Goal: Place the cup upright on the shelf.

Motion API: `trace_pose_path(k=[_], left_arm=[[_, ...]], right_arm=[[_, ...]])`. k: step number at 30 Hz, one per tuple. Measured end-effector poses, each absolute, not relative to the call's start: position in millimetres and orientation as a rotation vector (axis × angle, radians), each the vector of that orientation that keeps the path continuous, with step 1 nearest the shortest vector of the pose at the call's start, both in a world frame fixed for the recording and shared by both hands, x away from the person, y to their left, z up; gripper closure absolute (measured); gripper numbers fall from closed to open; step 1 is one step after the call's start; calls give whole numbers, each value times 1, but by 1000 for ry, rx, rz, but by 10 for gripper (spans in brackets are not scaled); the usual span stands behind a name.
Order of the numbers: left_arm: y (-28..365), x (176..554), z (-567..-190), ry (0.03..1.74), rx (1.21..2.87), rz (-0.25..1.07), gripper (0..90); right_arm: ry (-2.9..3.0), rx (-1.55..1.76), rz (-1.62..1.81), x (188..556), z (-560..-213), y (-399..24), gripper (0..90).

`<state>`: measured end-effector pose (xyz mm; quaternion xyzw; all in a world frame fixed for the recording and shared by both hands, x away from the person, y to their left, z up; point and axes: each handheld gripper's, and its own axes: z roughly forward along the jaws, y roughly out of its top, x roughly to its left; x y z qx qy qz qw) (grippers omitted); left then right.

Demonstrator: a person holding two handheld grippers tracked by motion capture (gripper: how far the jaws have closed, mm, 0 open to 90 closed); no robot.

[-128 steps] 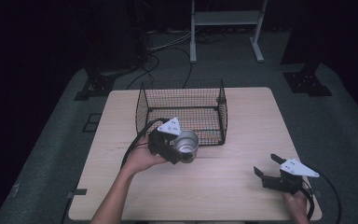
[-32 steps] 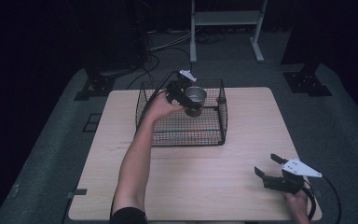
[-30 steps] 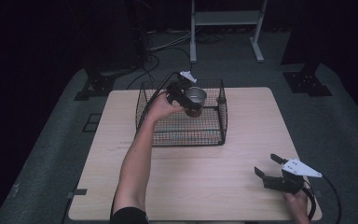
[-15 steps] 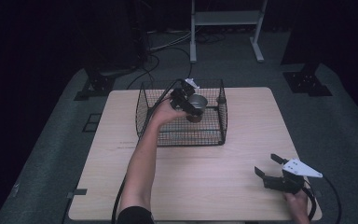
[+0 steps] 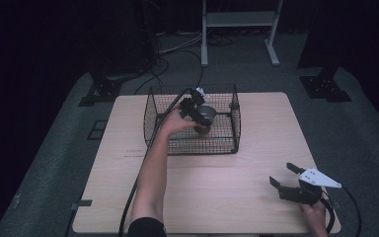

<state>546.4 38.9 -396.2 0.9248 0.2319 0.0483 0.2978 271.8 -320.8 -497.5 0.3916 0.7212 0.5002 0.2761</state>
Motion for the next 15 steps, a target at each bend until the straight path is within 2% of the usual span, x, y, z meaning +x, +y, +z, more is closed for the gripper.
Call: trace_pose_path(k=[15], left_arm=[[39,554,-415,659,2496,64,178]], right_arm=[[1936,1046,1348,272,-498,-321,135]])
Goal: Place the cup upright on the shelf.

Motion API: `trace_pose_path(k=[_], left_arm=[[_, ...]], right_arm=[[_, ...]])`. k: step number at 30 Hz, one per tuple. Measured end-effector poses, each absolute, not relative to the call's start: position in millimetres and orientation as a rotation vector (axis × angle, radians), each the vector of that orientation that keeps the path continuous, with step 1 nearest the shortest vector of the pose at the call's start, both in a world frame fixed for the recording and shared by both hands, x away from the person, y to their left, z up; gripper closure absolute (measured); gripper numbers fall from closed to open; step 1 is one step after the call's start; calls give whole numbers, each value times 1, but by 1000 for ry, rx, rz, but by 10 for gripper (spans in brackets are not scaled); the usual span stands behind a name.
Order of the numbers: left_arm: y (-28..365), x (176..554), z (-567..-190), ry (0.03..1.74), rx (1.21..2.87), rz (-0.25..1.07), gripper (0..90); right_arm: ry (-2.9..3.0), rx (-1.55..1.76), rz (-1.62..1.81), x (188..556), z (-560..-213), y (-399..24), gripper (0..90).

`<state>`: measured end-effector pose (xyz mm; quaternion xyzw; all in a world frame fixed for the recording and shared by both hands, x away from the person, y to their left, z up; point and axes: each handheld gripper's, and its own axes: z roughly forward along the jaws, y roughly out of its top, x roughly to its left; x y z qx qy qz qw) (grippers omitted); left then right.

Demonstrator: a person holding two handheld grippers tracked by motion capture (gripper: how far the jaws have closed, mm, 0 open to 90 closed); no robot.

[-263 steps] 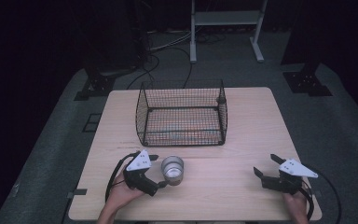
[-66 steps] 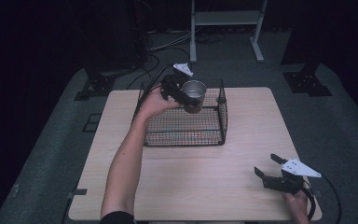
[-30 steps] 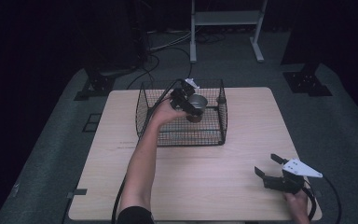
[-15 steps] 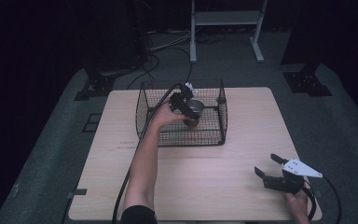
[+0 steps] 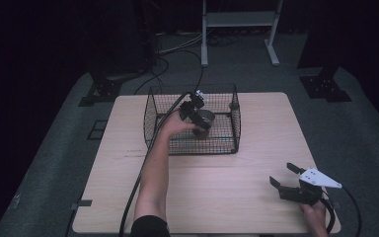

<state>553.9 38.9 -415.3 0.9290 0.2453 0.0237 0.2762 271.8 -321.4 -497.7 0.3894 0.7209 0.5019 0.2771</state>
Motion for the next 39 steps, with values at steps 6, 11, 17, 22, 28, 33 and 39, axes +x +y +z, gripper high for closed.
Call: trace_pose_path(k=[6,11,17,22,28,33,39], left_arm=[[39,556,-419,669,2500,59,178],[42,557,-420,679,2498,46,178],[42,555,-419,673,2516,49,177],[45,555,-419,679,2534,32,168],[48,551,-418,674,2556,24,157],[48,550,-418,670,2554,17,140],[48,549,-415,675,2548,29,113]], right_arm=[[1937,1044,1348,272,-498,-322,134],[1936,1045,1349,272,-498,-321,135],[1935,1042,1348,272,-498,-321,135],[1936,1041,1349,271,-498,-321,135],[1939,1034,1347,271,-498,-321,135],[1936,1042,1350,272,-498,-321,134],[1939,1036,1348,272,-498,-321,135]])
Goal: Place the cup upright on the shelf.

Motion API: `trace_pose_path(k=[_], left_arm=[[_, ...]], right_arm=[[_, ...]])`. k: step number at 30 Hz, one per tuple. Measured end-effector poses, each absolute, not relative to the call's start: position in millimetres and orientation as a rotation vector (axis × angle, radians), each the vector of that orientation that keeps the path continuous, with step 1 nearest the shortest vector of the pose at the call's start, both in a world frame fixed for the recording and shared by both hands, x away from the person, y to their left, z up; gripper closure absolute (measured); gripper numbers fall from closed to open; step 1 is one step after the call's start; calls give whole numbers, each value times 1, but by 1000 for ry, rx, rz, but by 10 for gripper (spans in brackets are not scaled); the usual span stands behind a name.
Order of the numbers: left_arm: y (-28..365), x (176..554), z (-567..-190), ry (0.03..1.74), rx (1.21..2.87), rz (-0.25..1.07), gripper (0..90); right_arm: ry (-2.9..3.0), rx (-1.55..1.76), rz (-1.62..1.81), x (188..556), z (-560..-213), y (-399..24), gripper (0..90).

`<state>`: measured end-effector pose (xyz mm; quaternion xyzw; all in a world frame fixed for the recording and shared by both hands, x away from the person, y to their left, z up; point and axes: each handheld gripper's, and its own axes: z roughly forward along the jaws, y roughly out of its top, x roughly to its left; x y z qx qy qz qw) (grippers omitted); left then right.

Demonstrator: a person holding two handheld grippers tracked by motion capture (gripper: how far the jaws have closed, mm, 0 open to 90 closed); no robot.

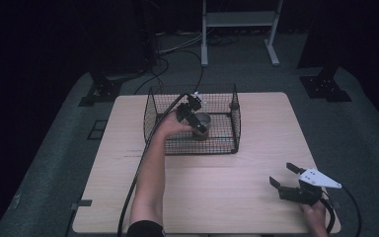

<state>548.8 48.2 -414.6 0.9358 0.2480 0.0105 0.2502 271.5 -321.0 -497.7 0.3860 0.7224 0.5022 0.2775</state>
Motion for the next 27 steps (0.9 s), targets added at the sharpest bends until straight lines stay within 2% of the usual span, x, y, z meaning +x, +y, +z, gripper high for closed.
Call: trace_pose_path(k=[10,27], left_arm=[[54,544,-406,670,2554,45,78],[67,522,-385,628,2532,119,81]], right_arm=[[1936,1037,1345,271,-498,-321,135],[1934,1043,1334,272,-498,-320,134]])
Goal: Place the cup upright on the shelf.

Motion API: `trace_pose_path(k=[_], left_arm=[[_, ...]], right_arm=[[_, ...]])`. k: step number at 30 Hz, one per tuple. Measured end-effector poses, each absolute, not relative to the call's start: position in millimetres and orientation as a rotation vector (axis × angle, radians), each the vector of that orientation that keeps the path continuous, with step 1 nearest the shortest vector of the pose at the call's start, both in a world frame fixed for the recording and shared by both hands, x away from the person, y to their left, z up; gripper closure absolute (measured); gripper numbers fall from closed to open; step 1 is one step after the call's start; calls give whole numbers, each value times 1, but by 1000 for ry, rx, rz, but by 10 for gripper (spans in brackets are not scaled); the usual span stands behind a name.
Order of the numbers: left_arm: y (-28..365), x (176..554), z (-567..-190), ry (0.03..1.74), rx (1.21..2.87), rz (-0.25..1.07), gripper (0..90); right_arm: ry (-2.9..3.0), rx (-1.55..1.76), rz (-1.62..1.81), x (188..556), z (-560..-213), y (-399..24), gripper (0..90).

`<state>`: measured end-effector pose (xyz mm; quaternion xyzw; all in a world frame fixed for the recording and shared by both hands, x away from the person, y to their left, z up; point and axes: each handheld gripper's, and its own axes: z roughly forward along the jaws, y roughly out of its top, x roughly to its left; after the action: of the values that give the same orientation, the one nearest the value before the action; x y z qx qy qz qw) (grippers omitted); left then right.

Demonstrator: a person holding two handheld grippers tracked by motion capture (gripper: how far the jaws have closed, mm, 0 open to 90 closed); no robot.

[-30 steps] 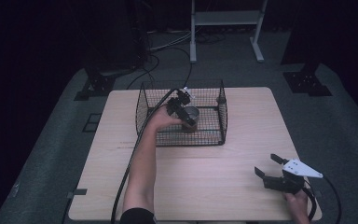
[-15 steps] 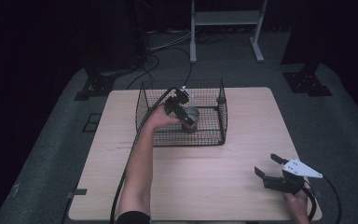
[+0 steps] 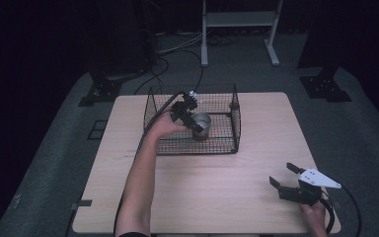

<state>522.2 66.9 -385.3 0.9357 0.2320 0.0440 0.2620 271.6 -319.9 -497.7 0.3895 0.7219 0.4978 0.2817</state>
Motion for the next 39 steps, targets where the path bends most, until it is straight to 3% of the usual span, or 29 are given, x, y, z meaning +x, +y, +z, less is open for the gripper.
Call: trace_pose_path(k=[10,39], left_arm=[[92,505,-374,647,2456,138,78],[107,424,-349,431,2402,260,79]], right_arm=[[1932,1053,1319,272,-498,-320,134],[1938,1063,1279,273,-498,-317,135]])
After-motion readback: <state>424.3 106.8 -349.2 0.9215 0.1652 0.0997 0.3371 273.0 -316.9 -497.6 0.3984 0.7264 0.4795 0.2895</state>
